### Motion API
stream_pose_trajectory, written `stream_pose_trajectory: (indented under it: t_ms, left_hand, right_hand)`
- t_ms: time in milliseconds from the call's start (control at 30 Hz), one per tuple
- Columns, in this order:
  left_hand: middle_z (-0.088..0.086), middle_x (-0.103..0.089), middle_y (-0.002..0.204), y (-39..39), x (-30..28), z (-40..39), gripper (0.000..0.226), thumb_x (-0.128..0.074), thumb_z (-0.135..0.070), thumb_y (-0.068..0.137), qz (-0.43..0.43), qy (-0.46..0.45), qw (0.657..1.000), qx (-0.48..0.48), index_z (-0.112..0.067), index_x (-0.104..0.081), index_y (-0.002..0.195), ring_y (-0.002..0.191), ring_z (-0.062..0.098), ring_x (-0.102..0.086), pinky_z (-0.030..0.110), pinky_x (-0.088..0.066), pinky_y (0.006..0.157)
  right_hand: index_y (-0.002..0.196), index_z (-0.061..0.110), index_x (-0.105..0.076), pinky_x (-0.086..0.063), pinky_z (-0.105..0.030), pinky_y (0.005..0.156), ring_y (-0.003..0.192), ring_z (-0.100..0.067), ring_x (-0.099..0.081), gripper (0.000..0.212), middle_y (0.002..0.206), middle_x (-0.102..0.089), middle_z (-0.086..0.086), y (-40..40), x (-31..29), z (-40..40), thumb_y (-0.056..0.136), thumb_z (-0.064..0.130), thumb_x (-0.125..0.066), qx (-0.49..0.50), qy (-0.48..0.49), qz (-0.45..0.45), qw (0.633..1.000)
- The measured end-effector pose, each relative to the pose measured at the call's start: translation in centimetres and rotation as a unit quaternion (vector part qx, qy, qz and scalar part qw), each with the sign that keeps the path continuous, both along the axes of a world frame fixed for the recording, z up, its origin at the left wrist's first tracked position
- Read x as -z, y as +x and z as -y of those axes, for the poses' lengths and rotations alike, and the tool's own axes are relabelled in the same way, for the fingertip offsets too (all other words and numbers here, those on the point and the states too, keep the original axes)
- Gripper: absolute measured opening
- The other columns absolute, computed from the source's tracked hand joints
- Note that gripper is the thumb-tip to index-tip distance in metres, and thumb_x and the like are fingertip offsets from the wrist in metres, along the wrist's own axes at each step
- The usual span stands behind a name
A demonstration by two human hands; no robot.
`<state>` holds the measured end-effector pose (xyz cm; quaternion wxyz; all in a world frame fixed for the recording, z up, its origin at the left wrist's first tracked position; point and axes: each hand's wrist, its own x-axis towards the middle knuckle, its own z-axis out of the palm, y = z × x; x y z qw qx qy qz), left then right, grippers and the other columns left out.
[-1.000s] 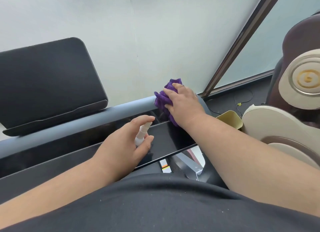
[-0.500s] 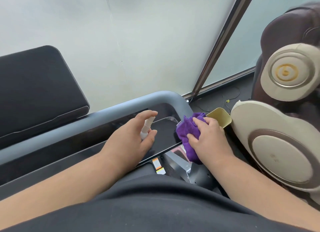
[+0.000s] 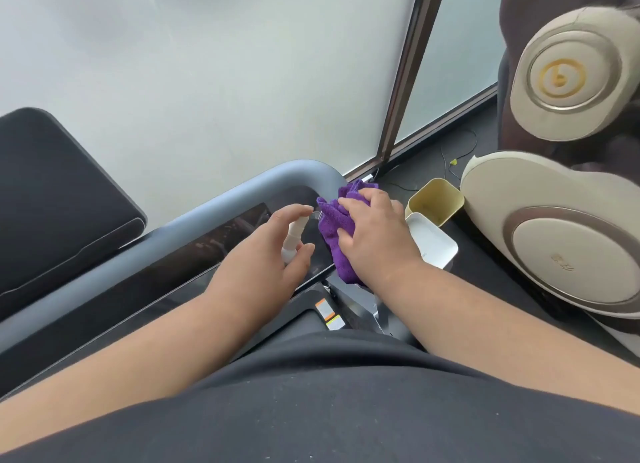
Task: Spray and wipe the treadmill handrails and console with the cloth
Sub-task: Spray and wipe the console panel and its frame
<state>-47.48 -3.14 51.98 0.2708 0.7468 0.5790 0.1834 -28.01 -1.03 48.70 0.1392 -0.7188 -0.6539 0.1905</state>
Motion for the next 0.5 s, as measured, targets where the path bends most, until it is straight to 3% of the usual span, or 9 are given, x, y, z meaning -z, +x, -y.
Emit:
stream_pose_trajectory:
  t_ms: [133,233,333,400,500]
  left_hand:
    - [-0.027,-0.060,0.095,0.6,-0.6,-1.2,0.045,-0.057,-0.046,0.092,-0.007,0.014,1.000,0.008,-0.064,-0.031,0.125,0.071,-0.003,-0.058,0.022,-0.045,0.064]
    - [-0.015,-0.064,0.091,1.5,-0.7,-2.9,0.046,-0.059,-0.045,0.092,-0.029,-0.013,0.999,0.009,-0.060,-0.032,0.126,0.061,0.003,-0.057,0.032,-0.049,0.060]
    - [-0.014,-0.059,0.082,3.0,-0.5,-4.1,0.047,-0.060,-0.041,0.093,-0.066,-0.008,0.997,0.043,-0.053,-0.032,0.129,0.062,0.004,-0.057,0.033,-0.047,0.059]
    - [-0.011,-0.060,0.087,4.5,-0.3,-4.2,0.048,-0.060,-0.039,0.094,-0.086,0.001,0.992,0.092,-0.051,-0.031,0.130,0.068,0.009,-0.059,0.033,-0.048,0.065]
    - [-0.011,-0.059,0.093,6.3,0.4,-4.0,0.049,-0.060,-0.037,0.094,-0.114,0.010,0.982,0.150,-0.051,-0.029,0.129,0.077,0.014,-0.057,0.030,-0.043,0.069]
  right_hand:
    - [0.124,0.036,-0.061,-0.046,-0.044,0.096,0.111,-0.028,-0.043,0.044,0.132,-0.047,0.001,1.4,-0.1,5.5,0.081,0.034,-0.073,-0.026,0.021,0.021,0.999]
    - [0.119,0.036,-0.063,-0.051,-0.047,0.086,0.100,-0.032,-0.050,0.049,0.124,-0.053,-0.001,0.5,0.2,8.3,0.072,0.034,-0.077,-0.145,0.007,-0.009,0.989]
    - [0.125,0.041,-0.057,-0.044,-0.041,0.088,0.104,-0.030,-0.047,0.042,0.130,-0.050,0.001,-0.2,0.0,8.3,0.085,0.053,-0.054,-0.276,-0.039,-0.003,0.960]
    - [0.127,0.044,-0.055,-0.040,-0.039,0.091,0.107,-0.027,-0.044,0.052,0.133,-0.048,0.002,0.1,0.1,8.5,0.085,0.064,-0.031,-0.295,-0.057,-0.004,0.954]
    - [0.127,0.047,-0.054,-0.037,-0.037,0.091,0.106,-0.025,-0.043,0.054,0.134,-0.047,0.005,0.5,0.5,9.4,0.086,0.067,-0.026,-0.277,-0.065,-0.028,0.958]
